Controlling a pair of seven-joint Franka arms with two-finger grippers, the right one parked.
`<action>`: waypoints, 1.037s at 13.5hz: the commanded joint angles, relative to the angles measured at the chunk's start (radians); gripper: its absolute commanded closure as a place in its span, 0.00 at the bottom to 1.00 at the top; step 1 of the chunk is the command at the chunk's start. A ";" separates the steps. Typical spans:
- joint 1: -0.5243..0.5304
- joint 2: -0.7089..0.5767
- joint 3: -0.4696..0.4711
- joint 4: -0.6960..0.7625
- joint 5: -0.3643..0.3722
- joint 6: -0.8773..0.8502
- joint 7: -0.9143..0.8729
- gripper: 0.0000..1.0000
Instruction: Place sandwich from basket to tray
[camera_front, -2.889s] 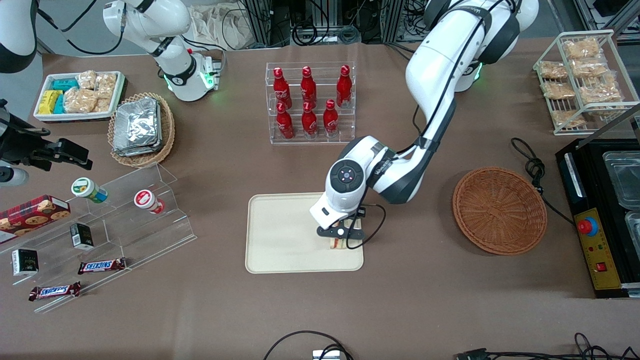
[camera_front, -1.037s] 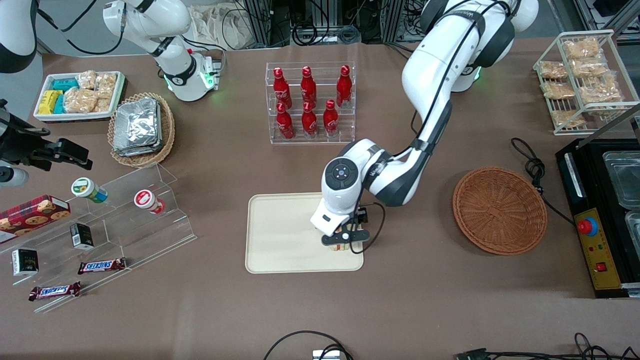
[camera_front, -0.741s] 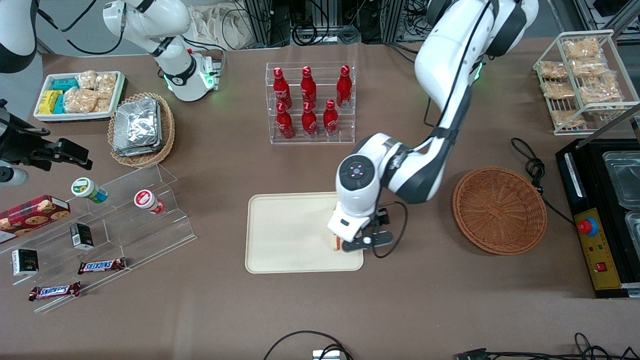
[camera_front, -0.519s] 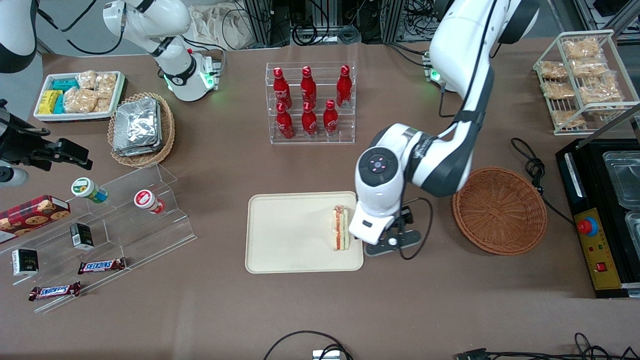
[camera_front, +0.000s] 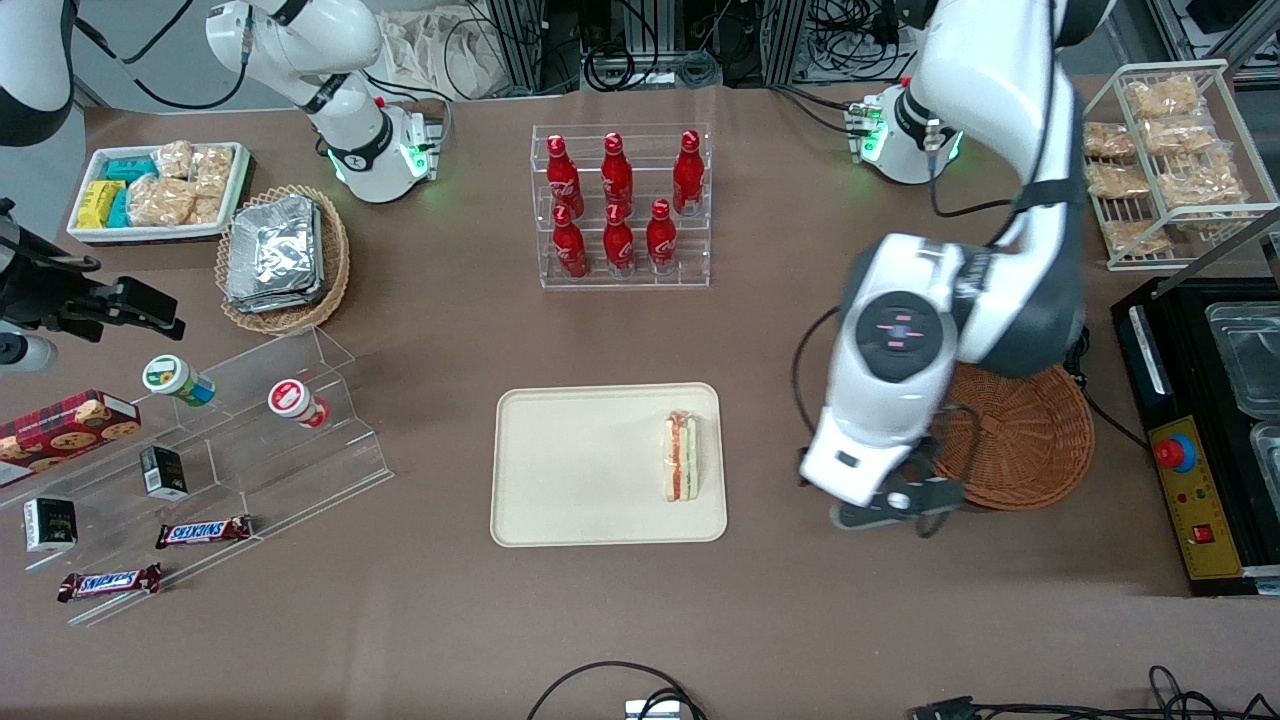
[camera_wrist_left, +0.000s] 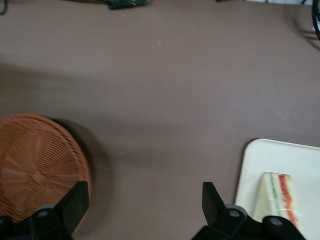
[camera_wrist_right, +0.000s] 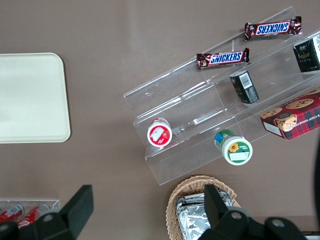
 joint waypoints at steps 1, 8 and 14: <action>-0.008 -0.065 0.083 -0.053 -0.077 -0.022 0.135 0.00; -0.008 -0.121 0.206 -0.055 -0.174 -0.115 0.315 0.00; -0.004 -0.186 0.238 -0.098 -0.174 -0.125 0.379 0.00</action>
